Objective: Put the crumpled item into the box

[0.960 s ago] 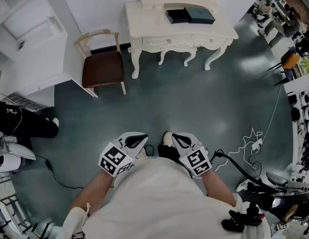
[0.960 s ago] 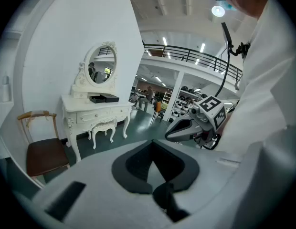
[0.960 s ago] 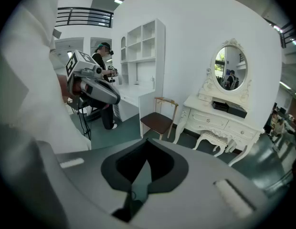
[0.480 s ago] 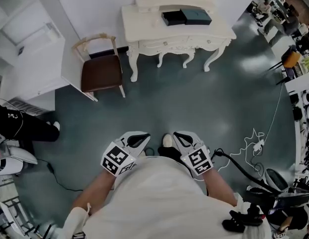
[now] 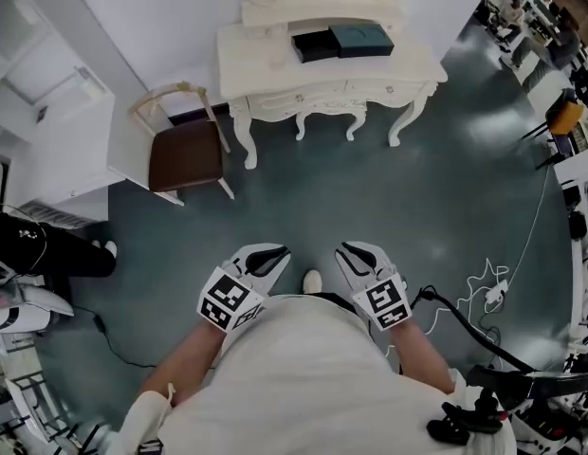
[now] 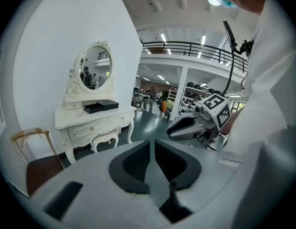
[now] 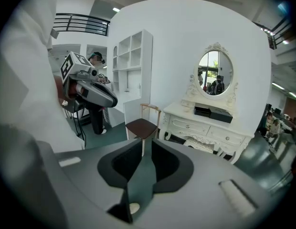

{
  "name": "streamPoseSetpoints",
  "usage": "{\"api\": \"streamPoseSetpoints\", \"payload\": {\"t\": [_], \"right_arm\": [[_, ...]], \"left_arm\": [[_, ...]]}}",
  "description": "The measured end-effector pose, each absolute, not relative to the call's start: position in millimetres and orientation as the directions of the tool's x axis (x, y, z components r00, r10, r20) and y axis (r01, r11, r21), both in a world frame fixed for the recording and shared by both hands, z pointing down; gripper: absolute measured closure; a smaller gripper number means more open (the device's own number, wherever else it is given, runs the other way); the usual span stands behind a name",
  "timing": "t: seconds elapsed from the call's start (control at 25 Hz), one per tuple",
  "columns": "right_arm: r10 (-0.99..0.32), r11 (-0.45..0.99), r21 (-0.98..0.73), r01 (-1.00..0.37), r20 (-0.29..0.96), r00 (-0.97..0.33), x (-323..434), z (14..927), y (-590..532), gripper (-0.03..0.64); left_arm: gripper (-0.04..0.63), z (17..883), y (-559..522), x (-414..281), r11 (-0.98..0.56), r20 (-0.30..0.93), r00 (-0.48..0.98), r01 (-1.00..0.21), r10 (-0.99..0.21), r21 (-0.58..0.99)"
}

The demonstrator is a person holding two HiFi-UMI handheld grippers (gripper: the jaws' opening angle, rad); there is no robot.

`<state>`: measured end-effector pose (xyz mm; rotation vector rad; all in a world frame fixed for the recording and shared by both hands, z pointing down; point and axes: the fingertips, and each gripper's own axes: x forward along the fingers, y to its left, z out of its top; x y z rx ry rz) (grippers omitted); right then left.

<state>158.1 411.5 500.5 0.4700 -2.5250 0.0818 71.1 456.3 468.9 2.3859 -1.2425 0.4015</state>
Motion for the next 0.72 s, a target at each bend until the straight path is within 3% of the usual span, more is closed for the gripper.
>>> {"api": "streamPoseSetpoints", "payload": {"t": [0.08, 0.44, 0.72], "right_arm": [[-0.320, 0.933, 0.033, -0.359, 0.534, -0.782, 175, 500, 391, 0.552], [-0.334, 0.914, -0.019, -0.405, 0.532, -0.778, 225, 520, 320, 0.615], [-0.334, 0.904, -0.035, -0.427, 0.566, -0.754, 205, 540, 256, 0.615]], "left_arm": [[0.541, 468, 433, 83, -0.508, 0.437, 0.551, -0.832, -0.711, 0.223], [0.537, 475, 353, 103, -0.467, 0.477, 0.505, -0.860, -0.720, 0.205], [0.595, 492, 271, 68, -0.469, 0.478, 0.499, -0.862, -0.723, 0.191]]}}
